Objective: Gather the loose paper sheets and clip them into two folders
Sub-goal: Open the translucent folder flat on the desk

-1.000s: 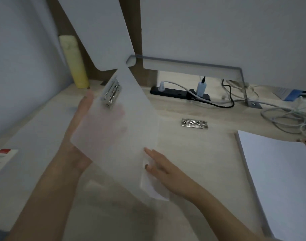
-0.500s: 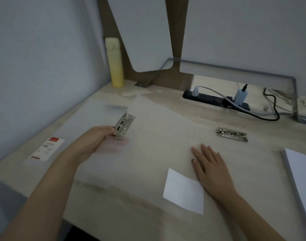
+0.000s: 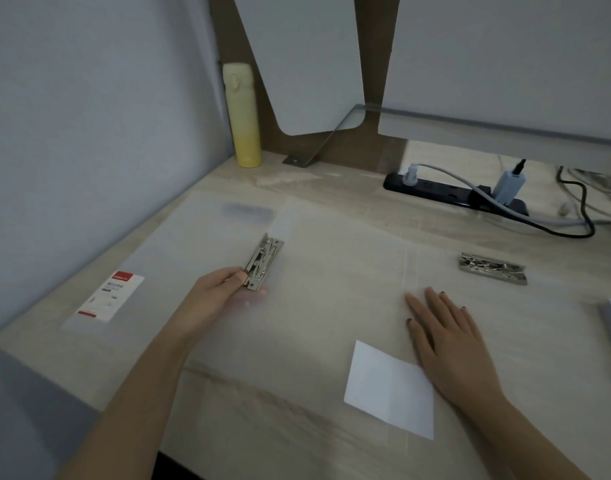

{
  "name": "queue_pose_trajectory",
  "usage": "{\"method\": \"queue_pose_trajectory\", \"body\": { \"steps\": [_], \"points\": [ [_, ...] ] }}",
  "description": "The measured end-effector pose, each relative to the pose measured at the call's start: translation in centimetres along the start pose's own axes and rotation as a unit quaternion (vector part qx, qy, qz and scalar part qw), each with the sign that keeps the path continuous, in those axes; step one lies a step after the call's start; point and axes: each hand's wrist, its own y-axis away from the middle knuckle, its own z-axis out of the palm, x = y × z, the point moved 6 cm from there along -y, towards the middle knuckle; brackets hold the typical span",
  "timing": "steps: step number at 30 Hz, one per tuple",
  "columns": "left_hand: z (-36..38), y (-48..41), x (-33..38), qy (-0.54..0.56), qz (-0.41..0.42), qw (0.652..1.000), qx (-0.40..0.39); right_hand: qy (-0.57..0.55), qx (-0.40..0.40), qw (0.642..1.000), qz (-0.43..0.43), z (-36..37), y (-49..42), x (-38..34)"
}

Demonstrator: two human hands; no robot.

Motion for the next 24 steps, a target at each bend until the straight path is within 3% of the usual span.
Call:
{"method": "queue_pose_trajectory", "body": {
  "steps": [6,13,20,24],
  "points": [
    [0.40,0.15,0.31,-0.016,-0.009,1.000,-0.011,0.005,0.004,1.000,-0.001,-0.02,-0.02,-0.04],
    [0.23,0.65,-0.01,0.039,-0.049,0.993,-0.095,0.003,0.001,1.000,-0.002,-0.07,0.07,-0.13],
    [-0.08,0.44,-0.19,0.053,-0.056,0.994,-0.081,0.005,0.002,1.000,-0.005,-0.03,0.13,-0.09],
    [0.63,0.27,0.58,0.003,-0.054,0.993,-0.107,-0.002,0.004,1.000,-0.004,-0.09,0.14,-0.15]
  ]
}}
